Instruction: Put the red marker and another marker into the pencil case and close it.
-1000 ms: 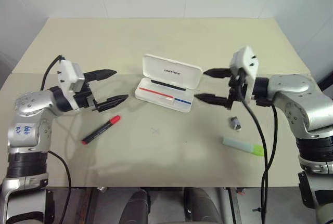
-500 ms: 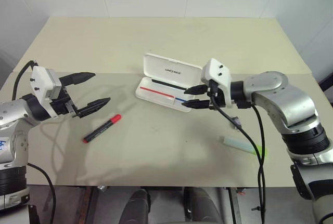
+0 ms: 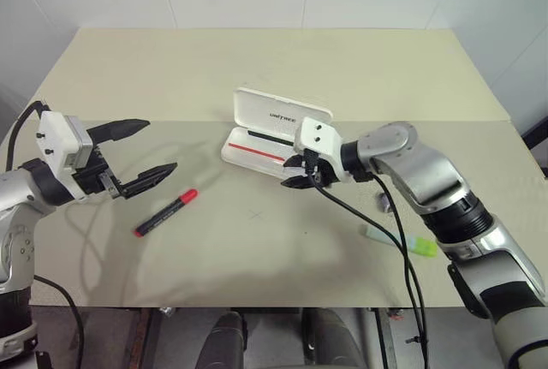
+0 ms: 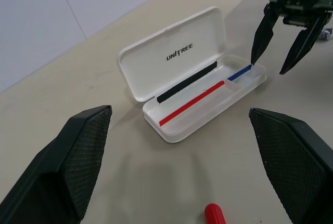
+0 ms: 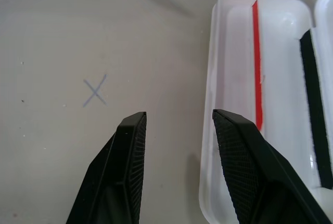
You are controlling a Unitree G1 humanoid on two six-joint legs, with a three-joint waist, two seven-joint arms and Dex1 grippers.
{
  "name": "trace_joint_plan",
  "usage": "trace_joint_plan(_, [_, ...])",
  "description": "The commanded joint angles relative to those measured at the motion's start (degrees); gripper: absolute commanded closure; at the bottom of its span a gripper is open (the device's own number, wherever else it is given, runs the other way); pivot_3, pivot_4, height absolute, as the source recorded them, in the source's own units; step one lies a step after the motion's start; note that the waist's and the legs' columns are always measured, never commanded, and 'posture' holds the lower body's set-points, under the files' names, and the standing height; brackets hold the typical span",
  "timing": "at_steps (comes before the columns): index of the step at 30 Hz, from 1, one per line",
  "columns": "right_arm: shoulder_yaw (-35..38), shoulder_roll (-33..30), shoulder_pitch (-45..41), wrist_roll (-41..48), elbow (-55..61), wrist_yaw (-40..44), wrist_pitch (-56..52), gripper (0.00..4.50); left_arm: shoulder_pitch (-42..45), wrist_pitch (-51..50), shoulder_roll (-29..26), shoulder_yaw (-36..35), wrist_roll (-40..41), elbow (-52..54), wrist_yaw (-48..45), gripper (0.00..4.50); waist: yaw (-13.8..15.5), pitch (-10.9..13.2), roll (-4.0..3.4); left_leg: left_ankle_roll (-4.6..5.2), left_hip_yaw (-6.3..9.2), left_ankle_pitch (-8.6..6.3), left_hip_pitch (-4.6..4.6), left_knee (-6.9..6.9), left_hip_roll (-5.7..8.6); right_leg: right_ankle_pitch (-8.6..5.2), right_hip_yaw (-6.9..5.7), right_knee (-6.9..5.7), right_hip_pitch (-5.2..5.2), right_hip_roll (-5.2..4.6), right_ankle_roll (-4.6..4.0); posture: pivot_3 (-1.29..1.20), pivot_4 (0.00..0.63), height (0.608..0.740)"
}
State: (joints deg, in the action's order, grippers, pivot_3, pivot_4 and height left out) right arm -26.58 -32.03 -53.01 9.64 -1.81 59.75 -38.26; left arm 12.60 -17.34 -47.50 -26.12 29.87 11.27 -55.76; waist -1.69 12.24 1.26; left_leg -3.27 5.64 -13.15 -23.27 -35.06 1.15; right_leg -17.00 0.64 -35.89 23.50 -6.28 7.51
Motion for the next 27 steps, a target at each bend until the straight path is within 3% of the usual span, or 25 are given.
trace_joint_plan(1, [-0.9,1.8,-1.8,-2.9,-3.6,0.7,4.2,2.38,-1.9,-1.5,-1.8,-3.9,2.6,3.9,0.5,0.00,-0.1,0.0,0.01,-0.01,0.00,0.00,0.00,0.00,0.00,0.00,0.00,0.00,0.00,0.01,0.00,0.00,0.150,0.740])
trace_joint_plan(10, [-2.7,4.7,-2.7,-9.6,-13.9,1.2,11.5,2.38,-5.2,-4.0,-2.7,-7.7,4.7,6.5,1.2,0.00,0.0,0.0,0.02,-0.02,0.00,0.01,0.05,0.00,-0.02,0.00,0.01,-0.02,-0.01,0.03,-0.02,0.00,0.150,0.740])
trace_joint_plan(18, [-0.9,5.3,-3.6,-11.9,-16.5,3.1,12.8,2.38,-6.4,-5.4,-1.6,-5.8,7.0,7.4,1.7,0.00,-0.1,0.0,0.02,-0.04,0.00,0.02,0.05,0.01,-0.03,0.03,0.01,-0.03,0.01,0.05,-0.06,0.00,0.150,0.740])
trace_joint_plan(24, [-1.6,2.3,-2.5,-14.9,-16.4,4.3,14.2,2.38,-4.6,-6.0,-1.7,-2.9,7.7,6.0,0.7,0.00,0.1,0.0,0.02,-0.04,0.00,0.02,0.05,0.00,-0.03,0.03,0.01,-0.04,0.00,0.05,-0.06,0.00,0.150,0.740])
trace_joint_plan(27, [-1.9,0.6,-2.0,-16.1,-15.6,5.0,14.8,2.97,-3.4,-6.0,-2.1,-1.9,7.7,5.1,0.2,0.00,0.2,0.0,0.03,-0.04,0.00,0.02,0.05,-0.01,-0.02,0.03,0.00,-0.03,-0.02,0.05,-0.06,0.00,0.150,0.740])
